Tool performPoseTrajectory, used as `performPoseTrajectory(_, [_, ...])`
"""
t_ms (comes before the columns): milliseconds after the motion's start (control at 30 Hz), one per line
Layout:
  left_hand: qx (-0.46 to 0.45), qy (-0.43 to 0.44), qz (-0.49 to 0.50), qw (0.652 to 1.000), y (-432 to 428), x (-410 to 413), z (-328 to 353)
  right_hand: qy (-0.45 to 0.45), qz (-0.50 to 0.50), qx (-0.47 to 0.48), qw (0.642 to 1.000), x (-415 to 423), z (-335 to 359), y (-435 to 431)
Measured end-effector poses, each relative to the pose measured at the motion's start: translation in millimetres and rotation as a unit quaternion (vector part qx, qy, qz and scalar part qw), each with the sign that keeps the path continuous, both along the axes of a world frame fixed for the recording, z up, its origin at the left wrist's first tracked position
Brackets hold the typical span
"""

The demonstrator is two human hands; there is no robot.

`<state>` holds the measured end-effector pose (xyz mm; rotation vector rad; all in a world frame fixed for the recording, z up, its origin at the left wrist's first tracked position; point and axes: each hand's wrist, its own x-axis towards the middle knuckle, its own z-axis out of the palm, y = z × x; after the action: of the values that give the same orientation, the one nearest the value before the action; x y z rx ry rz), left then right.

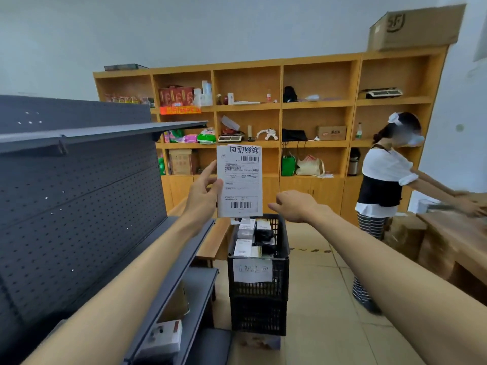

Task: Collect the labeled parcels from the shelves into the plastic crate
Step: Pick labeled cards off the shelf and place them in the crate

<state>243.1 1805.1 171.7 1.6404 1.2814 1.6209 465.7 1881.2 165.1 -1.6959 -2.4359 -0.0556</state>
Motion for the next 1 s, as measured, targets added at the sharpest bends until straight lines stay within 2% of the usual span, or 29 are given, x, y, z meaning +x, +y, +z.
performPoseTrajectory(367, [-0.033, -0.017, -0.025, 0.999, 161, -19, -19, -0.012, -0.029, -0.032, 0.999, -13, -27, 147])
performPoseTrajectory(667, [-0.029, -0.041, -0.054, 0.997, 306, -47, -21, -0.009, -0.074, -0.007, 0.997, -33, -10, 278])
performPoseTrajectory(1000, [-0.068, -0.022, -0.073, 0.995, 436, -50, -68, -0.011, -0.09, -0.048, 0.995, -36, -51, 390])
